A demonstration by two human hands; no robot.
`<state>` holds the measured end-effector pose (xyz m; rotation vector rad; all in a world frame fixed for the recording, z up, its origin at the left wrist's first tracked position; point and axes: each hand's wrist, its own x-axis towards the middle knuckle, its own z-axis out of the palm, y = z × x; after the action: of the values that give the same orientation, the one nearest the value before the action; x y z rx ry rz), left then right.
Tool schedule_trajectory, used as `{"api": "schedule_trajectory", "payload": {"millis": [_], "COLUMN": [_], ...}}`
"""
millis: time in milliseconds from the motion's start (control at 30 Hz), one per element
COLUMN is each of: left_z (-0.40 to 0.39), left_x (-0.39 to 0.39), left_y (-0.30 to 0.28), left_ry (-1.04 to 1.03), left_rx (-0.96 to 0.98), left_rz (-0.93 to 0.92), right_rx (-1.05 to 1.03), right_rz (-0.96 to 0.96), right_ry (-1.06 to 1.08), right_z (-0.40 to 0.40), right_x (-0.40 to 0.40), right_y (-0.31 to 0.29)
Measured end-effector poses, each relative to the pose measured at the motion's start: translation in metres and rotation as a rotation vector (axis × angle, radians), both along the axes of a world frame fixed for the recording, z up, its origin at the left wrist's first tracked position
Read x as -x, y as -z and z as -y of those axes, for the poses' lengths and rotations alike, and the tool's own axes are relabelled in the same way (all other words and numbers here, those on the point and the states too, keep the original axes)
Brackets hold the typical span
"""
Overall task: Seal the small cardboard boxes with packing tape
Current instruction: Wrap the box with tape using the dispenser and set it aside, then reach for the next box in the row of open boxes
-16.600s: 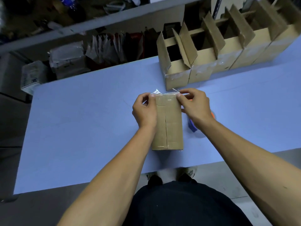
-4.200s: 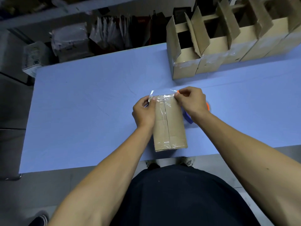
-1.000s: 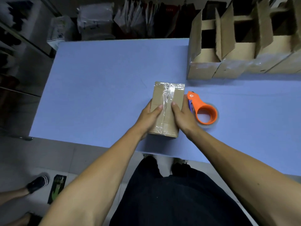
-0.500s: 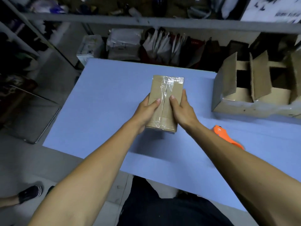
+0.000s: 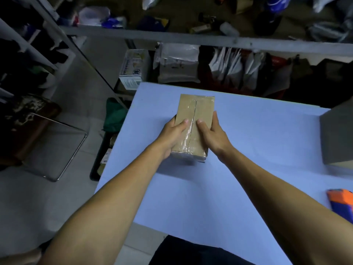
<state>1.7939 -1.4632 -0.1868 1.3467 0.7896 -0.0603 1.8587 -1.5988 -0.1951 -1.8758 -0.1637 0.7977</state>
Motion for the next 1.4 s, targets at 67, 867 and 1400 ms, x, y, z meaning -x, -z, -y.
{"api": "schedule_trajectory", "payload": {"millis": [67, 867, 1400], "left_z": [-0.028, -0.166, -0.027], "left_x": [-0.004, -0.081, -0.092], "left_y": [0.007, 0.052, -0.025], "left_ry": [-0.007, 0.001, 0.835], "left_rx": [-0.005, -0.112, -1.440], "left_rz": [-0.010, -0.041, -0.103], "right_rx": [-0.002, 0.047, 0.841], "right_rz": [-0.014, 0.056, 0.733], "right_ry": [-0.005, -0.047, -0.422], "right_z": [-0.029, -0.166, 0.037], "right_x": [-0.004, -0.085, -0.072], "right_y": [0.008, 0.047, -0.016]}}
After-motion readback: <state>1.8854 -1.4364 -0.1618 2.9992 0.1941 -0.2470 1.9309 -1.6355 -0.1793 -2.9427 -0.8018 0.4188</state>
